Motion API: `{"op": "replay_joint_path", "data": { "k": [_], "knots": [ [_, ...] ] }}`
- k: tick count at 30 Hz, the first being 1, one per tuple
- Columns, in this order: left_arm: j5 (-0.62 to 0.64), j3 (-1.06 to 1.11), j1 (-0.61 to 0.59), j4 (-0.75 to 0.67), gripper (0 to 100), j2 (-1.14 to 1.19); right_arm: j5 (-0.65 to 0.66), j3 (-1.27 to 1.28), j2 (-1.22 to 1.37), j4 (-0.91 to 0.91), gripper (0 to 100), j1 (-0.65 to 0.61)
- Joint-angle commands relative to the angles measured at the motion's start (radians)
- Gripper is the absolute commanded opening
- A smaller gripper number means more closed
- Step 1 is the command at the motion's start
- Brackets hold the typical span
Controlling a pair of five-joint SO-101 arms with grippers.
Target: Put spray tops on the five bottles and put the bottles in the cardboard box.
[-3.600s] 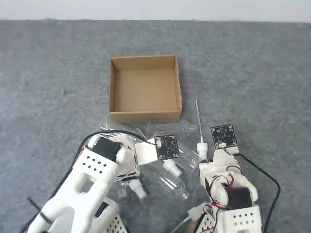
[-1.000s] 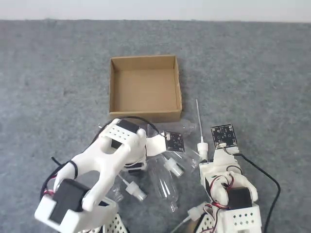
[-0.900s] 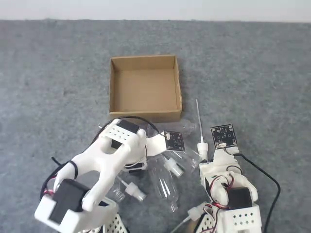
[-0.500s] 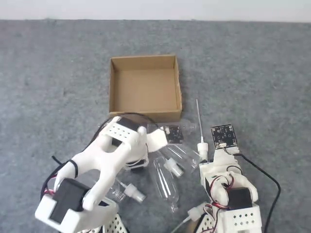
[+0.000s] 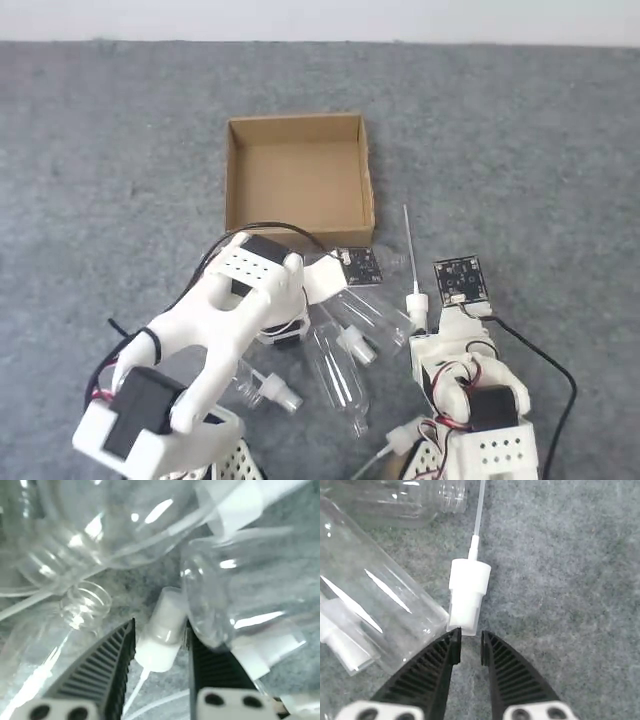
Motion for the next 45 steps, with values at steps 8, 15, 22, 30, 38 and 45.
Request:
{"op": "replay_joint_path", "data": {
  "k": [8,15,22,30,38,45],
  "knots": [
    [0.026,-0.035,0.003,0.003,15,-0.006,-0.008,0.021,-0.012,0.004,4.4,0.005],
    [0.029,-0.028,0.003,0.014,15,-0.006,-0.008,0.021,-0.012,0.004,4.4,0.005],
    [0.029,-0.035,0.003,0.063,15,-0.006,-0.008,0.021,-0.012,0.004,4.4,0.005],
    [0.031,-0.036,0.003,0.072,15,-0.006,-0.008,0.021,-0.012,0.004,4.4,0.005],
    [0.069,-0.09,0.005,0.075,15,-0.006,-0.008,0.021,-0.012,0.004,4.4,0.005],
    [0.072,-0.091,0.063,0.074,16,0.002,-0.008,0.021,-0.012,0.004,4.4,0.005]
  ]
}}
